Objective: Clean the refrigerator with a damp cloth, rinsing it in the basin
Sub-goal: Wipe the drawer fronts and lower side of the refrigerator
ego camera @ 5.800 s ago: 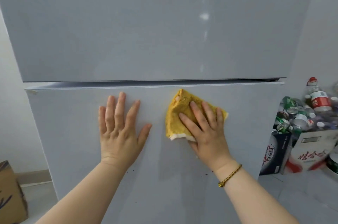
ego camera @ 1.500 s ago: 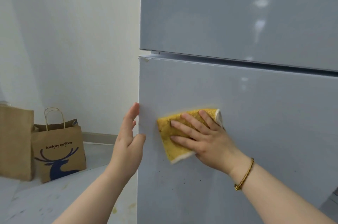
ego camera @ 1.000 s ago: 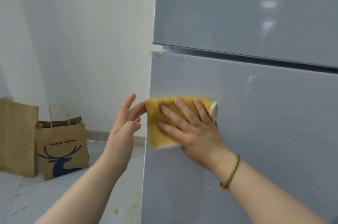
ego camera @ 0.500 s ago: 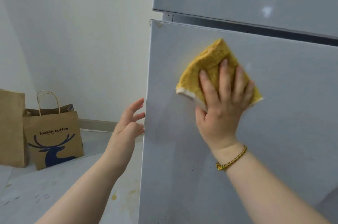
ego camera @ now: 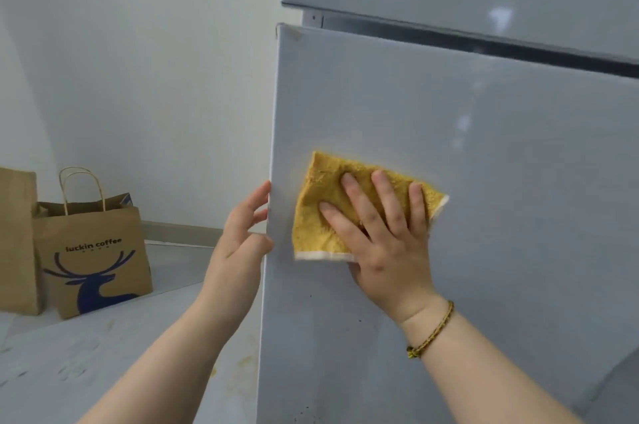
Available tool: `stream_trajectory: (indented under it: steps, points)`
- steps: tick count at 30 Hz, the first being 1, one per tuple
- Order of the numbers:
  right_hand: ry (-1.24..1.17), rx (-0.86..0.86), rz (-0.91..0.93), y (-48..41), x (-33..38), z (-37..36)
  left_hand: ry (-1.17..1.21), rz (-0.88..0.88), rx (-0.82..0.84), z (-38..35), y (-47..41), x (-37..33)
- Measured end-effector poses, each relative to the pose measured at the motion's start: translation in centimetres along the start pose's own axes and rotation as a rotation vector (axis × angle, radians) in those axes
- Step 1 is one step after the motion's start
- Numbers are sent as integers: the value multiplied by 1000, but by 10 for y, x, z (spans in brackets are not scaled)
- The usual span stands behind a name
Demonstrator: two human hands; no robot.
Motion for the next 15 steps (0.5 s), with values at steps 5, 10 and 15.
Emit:
stream_trajectory:
  steps: [5, 10, 15]
  points:
    - [-37, 30, -50, 59, 56, -22, -3, -93, -59, -7, 7, 12]
    - [-73, 189, 364, 128, 82, -36, -21, -174, -87, -12, 18, 22]
    - [-167, 75, 424, 108, 36, -24, -380, -279, -117, -24, 31, 37]
Point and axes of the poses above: each hand's wrist, its own y-axis away from the middle knuckle, its own z-axis out of the back of the hand, x = y × z, the point moved 2 cm from there along -y, towards the middle knuckle, and after that the axes turned 3 degrees about y, right-handed, at the moved point
